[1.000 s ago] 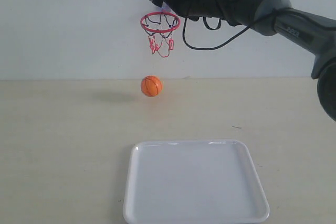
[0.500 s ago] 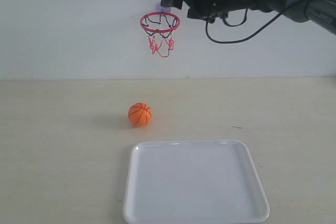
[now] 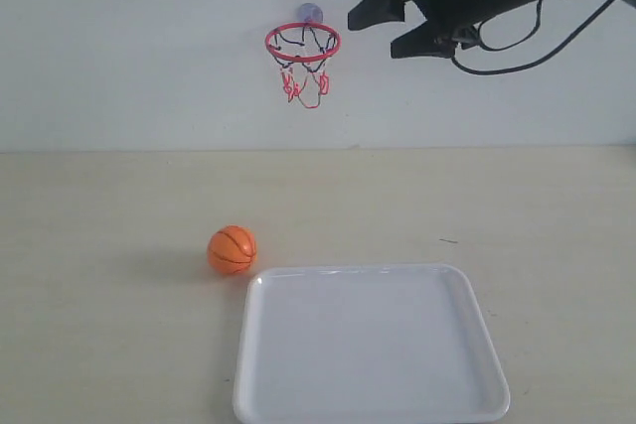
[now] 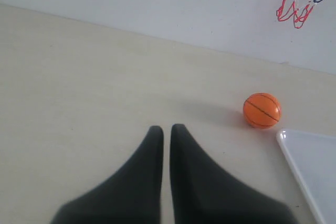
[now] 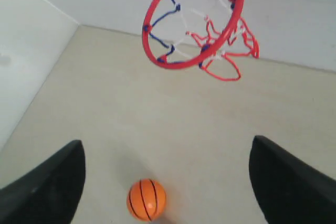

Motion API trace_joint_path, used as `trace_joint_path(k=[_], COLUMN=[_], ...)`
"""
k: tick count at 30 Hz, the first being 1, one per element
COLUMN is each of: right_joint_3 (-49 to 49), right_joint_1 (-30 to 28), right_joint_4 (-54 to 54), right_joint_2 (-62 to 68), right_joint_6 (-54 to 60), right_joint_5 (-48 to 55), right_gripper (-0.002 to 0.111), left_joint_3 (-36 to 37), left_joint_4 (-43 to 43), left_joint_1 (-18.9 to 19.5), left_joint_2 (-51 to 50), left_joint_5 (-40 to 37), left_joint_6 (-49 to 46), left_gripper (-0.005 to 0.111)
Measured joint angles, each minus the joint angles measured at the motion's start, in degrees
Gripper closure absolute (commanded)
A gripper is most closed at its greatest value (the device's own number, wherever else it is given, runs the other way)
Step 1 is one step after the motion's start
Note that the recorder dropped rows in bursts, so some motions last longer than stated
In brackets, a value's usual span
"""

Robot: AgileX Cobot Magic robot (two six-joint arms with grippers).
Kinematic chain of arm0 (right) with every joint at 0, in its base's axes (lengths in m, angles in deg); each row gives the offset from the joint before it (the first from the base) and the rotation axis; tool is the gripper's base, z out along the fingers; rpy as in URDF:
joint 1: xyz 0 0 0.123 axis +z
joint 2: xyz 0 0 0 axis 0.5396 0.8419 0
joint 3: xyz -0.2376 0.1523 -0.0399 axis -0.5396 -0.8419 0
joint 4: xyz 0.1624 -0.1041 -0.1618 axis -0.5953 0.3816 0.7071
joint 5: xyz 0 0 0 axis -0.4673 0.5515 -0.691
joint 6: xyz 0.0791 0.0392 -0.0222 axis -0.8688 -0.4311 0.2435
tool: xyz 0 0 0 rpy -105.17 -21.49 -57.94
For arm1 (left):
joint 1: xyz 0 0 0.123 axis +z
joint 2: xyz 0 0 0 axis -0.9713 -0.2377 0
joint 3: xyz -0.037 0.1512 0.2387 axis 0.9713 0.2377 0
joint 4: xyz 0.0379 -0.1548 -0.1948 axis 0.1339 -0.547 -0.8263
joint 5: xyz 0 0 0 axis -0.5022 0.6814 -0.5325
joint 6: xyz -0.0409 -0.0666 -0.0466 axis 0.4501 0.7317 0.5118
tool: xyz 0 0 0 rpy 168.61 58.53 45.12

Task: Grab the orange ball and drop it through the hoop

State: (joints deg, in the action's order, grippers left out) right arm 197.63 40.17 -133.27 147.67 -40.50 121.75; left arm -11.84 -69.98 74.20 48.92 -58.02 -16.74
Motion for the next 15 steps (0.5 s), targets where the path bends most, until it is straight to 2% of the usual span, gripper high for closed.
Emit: trace_joint_path(k=[3, 13, 15], right_joint_3=[0.00, -1.73, -3.59], right_joint_1=[-0.72, -0.98, -0.98], right_joint_4=[1.59, 5.46, 6.89], right_joint_2=[-0.25, -5.20, -7.28], right_joint_6=[-1.54, -5.96, -6.10], right_joint_5=[4.15, 6.20, 6.20], right_gripper=[0.044, 0.108, 0.108], left_joint_3=[0.00, 0.00, 0.00], left_joint_4=[0.00, 0.00, 0.00], left_joint_1=[0.00, 0.00, 0.00], left_joint_2=[0.00, 0.00, 0.00], left_joint_5=[0.00, 0.00, 0.00], left_joint_6=[0.00, 0.00, 0.00], left_gripper=[0.103, 0.103, 0.103])
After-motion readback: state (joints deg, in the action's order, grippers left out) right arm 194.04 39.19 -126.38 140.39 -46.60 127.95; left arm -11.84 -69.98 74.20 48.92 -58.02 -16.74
